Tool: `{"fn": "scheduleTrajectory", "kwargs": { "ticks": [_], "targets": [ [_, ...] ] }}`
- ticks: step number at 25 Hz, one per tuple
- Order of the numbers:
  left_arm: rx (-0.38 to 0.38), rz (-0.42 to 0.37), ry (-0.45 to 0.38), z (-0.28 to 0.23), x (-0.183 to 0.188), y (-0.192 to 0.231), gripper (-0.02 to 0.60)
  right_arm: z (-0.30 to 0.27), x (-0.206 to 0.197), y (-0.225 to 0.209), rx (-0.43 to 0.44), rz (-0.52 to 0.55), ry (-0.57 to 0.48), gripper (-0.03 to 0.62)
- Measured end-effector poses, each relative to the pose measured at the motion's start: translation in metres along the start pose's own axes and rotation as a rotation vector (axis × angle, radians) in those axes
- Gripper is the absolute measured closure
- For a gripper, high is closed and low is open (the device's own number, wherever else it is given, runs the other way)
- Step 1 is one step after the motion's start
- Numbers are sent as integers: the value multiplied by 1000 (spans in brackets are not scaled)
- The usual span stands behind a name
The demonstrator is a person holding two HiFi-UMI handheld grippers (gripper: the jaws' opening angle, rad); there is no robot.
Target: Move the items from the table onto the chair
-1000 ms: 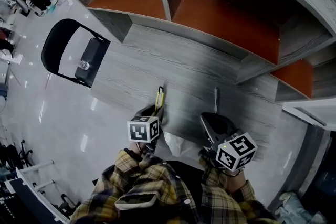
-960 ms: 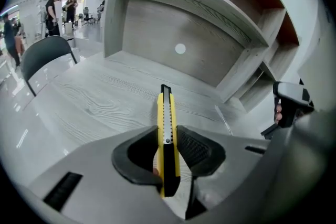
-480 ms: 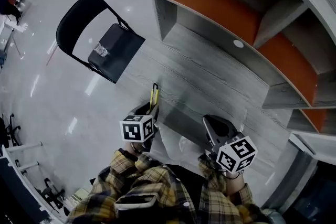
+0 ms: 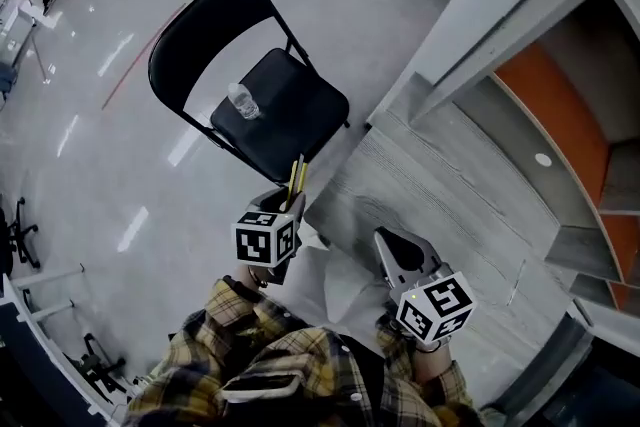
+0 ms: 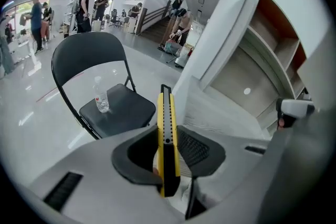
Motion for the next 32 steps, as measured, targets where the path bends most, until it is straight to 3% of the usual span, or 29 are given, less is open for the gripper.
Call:
{"fn": "scheduleTrajectory", "kwargs": {
  "ticks": [5, 15, 22, 32],
  "targets": [
    [15, 11, 26, -26, 13, 74, 465, -84, 9, 25, 50, 29, 47, 576],
    [34, 127, 144, -132, -33, 191, 465, -194, -5, 40, 188, -62, 127, 576],
    [85, 126, 232, -200, -57, 241, 465, -237, -14, 49, 304, -119, 129, 576],
    [131, 148, 331, -247, -72, 273, 465, -247, -25, 15, 247, -203, 143, 576]
  ]
}}
Point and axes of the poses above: the fingertips, and each gripper's own axes: z backward along the fingers, y to its left, x out of its top, the point moved 4 cm from there along z, backward along the fingers, and after that the axes turned 8 degrees about -x, right-handed, at the moved point
